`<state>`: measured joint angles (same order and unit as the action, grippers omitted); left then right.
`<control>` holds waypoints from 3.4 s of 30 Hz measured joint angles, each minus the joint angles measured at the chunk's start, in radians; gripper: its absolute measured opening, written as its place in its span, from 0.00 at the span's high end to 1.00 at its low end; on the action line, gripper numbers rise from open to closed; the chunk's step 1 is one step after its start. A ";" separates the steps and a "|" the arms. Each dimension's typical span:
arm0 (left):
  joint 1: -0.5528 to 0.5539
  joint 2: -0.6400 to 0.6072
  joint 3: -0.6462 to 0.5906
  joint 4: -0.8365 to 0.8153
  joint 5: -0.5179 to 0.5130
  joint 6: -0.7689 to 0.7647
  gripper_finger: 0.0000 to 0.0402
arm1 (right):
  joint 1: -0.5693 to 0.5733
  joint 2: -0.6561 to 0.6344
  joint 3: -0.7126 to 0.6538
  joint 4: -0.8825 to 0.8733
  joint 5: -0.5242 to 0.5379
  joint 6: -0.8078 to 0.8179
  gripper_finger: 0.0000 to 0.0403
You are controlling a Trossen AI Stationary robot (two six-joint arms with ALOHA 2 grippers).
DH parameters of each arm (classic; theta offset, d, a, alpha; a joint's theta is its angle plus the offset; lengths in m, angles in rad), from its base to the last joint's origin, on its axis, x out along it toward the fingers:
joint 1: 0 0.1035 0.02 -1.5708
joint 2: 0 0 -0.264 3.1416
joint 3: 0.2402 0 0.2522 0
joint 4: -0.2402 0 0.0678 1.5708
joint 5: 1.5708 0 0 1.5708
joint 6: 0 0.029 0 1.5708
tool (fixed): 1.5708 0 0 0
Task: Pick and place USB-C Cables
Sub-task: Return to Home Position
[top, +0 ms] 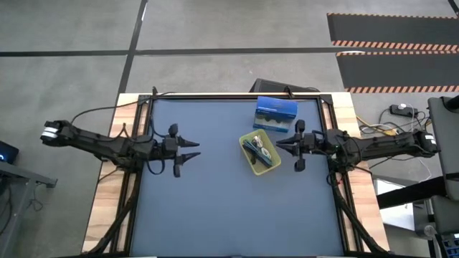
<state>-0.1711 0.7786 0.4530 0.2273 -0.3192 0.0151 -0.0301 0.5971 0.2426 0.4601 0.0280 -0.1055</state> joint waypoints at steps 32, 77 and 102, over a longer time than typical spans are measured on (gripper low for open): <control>0.001 -0.341 -0.133 -0.128 0.002 0.024 1.00 | -0.080 -0.168 -0.002 -0.160 -0.002 -0.013 0.98; 0.001 -0.761 -0.278 -0.291 -0.008 0.001 1.00 | -0.082 -0.597 -0.052 -0.562 0.043 -0.025 0.98; 0.001 -0.733 -0.445 -0.153 -0.110 -0.080 1.00 | -0.086 -0.528 -0.229 -0.417 0.189 -0.025 0.98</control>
<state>-0.1699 0.0451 0.0078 0.0743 -0.4294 -0.0654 -0.1162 0.0691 0.0132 0.0433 0.2173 -0.1302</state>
